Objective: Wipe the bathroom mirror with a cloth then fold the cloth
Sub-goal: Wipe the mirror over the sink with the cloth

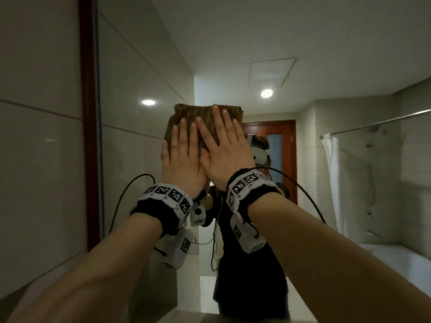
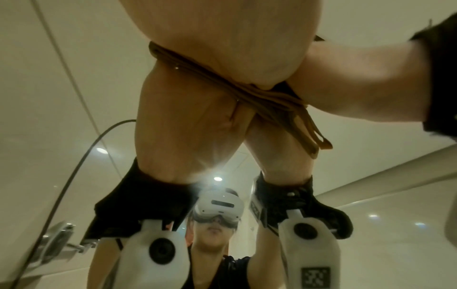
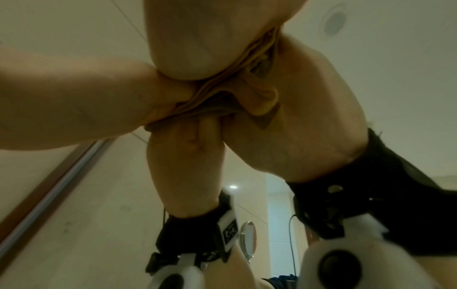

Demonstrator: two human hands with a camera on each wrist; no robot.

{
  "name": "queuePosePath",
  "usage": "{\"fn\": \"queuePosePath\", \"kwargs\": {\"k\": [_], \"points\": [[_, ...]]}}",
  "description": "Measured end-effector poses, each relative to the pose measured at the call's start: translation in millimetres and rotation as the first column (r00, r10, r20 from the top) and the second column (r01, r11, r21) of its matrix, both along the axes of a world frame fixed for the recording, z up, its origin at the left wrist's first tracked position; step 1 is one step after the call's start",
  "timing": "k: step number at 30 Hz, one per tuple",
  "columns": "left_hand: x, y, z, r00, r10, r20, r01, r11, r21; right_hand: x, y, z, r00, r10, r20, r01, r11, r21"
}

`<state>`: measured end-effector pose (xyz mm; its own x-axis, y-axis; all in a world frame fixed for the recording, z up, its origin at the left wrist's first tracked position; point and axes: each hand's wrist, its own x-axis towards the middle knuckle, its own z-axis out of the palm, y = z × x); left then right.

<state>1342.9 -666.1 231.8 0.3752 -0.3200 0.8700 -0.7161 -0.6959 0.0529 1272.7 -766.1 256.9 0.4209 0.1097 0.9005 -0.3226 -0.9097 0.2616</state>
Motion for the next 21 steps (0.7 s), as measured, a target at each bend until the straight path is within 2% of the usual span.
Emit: {"fn": "queuePosePath", "kwargs": {"k": [7,14,21], "points": [[-54.3,-70.6,6.8,0.994,-0.048,0.099,0.040,0.996,0.078,-59.5,-72.8,-6.9,0.998,-0.039,0.045,0.035,0.995,0.091],[-98.6,-125.8,-18.7,0.987,-0.084,0.138,0.075,0.995,0.068,-103.0,-126.9,-34.5,0.995,-0.059,0.078,0.050,0.992,0.115],[-110.5,-142.5,-37.1,0.982,-0.096,0.162,0.085,0.994,0.073,-113.8,-143.7,-53.7,0.995,-0.060,0.082,0.047,0.988,0.147]]}}
